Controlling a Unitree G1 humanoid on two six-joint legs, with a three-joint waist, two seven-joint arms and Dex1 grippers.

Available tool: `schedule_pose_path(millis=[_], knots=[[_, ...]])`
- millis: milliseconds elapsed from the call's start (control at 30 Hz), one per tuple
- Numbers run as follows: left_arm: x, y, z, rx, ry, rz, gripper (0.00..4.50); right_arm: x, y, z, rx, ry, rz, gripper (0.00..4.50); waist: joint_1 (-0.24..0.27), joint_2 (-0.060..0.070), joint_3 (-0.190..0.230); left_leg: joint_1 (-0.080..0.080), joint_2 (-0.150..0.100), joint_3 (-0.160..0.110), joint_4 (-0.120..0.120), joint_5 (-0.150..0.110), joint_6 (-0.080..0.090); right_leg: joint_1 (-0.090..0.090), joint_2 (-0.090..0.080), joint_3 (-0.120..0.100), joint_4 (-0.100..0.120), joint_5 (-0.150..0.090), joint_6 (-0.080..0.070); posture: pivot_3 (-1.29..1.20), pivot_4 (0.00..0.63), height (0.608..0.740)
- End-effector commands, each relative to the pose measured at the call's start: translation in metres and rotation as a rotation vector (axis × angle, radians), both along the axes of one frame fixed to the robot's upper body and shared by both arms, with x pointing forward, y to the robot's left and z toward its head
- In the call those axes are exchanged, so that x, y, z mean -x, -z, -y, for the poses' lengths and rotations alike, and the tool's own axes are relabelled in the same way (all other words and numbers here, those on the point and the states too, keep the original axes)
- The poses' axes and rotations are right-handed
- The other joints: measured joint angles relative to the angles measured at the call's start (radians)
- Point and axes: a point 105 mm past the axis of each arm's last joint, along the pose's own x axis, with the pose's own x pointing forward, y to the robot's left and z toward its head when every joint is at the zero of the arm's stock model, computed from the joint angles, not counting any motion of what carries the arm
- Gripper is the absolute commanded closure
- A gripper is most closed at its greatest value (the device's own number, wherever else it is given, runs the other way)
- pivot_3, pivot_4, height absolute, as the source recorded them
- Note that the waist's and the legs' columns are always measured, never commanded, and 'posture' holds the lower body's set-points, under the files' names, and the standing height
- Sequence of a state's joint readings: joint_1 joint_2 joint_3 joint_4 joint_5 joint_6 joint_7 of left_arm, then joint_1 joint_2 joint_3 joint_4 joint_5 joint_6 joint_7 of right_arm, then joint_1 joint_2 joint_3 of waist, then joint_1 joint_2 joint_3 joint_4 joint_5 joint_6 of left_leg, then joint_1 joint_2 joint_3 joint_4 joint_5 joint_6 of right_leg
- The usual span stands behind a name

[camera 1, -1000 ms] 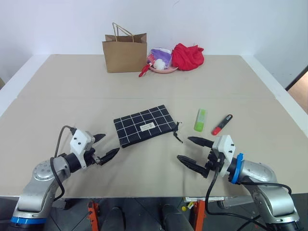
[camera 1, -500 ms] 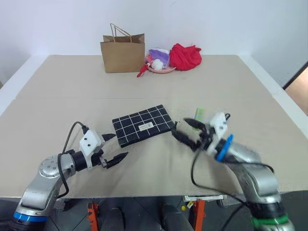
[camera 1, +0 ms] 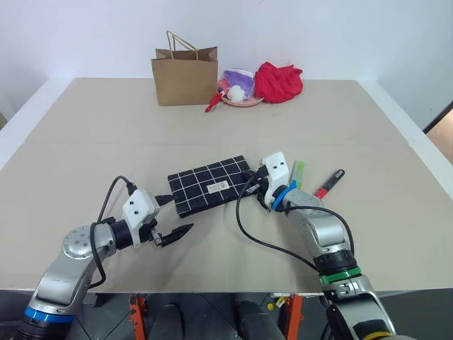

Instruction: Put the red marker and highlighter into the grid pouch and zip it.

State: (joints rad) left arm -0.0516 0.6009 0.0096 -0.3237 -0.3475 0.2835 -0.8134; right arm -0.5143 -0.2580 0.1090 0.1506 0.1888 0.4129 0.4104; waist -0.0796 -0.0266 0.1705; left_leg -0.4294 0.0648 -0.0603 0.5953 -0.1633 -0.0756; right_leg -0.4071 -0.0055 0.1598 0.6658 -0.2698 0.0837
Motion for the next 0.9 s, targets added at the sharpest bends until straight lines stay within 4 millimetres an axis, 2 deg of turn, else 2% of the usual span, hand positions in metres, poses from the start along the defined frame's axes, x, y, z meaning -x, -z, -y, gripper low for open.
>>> schedule_pose_path(millis=[33, 133, 233, 367, 567, 900], knots=[[0.001, -0.009, -0.002, 0.002, -0.002, 0.043, 0.00, 0.002, 0.004, 0.004, 0.033, 0.007, 0.011, 4.41, 0.000, 0.000, 0.000, 0.001, 0.000, 0.000, 0.000, 0.000, 0.000, 0.001, 0.000, 0.000, 0.000, 0.000, 0.001, 0.00, 0.150, 0.740], [0.000, -0.009, -0.009, -0.062, 0.000, 0.076, 0.00, 0.003, 0.006, 0.005, 0.057, 0.004, 0.023, 4.41, -0.001, 0.000, 0.000, 0.001, 0.000, 0.000, 0.001, 0.000, 0.000, 0.001, 0.000, 0.000, 0.000, 0.000, 0.002, 0.00, 0.150, 0.740], [-0.010, -0.007, -0.028, -0.247, 0.004, 0.209, 0.00, 0.002, 0.005, 0.002, 0.067, -0.002, 0.038, 4.41, -0.001, 0.000, 0.000, 0.002, 0.000, 0.000, 0.001, 0.000, 0.000, 0.001, 0.000, 0.000, 0.000, 0.001, 0.002, 0.00, 0.150, 0.740], [-0.017, -0.003, -0.038, -0.390, 0.072, 0.313, 0.00, 0.003, 0.003, 0.000, 0.076, -0.013, 0.062, 4.41, 0.000, 0.000, 0.000, 0.003, 0.000, 0.001, 0.001, 0.001, 0.000, 0.002, 0.000, 0.000, 0.000, -0.001, -0.003, 0.00, 0.150, 0.740], [-0.025, 0.007, -0.026, -0.514, 0.230, 0.434, 0.00, 0.004, -0.006, -0.004, 0.054, -0.016, 0.092, 4.41, 0.000, 0.000, 0.000, 0.002, 0.000, 0.001, 0.001, 0.001, 0.000, 0.001, 0.000, 0.000, 0.000, 0.001, 0.000, 0.00, 0.150, 0.740], [-0.045, 0.016, -0.003, -0.532, 0.331, 0.526, 0.00, 0.009, -0.014, -0.004, 0.048, -0.019, 0.120, 4.41, 0.002, 0.001, 0.000, 0.002, 0.000, 0.000, 0.001, 0.001, 0.000, 0.002, 0.000, 0.000, 0.001, 0.001, 0.002, 0.00, 0.150, 0.740]])
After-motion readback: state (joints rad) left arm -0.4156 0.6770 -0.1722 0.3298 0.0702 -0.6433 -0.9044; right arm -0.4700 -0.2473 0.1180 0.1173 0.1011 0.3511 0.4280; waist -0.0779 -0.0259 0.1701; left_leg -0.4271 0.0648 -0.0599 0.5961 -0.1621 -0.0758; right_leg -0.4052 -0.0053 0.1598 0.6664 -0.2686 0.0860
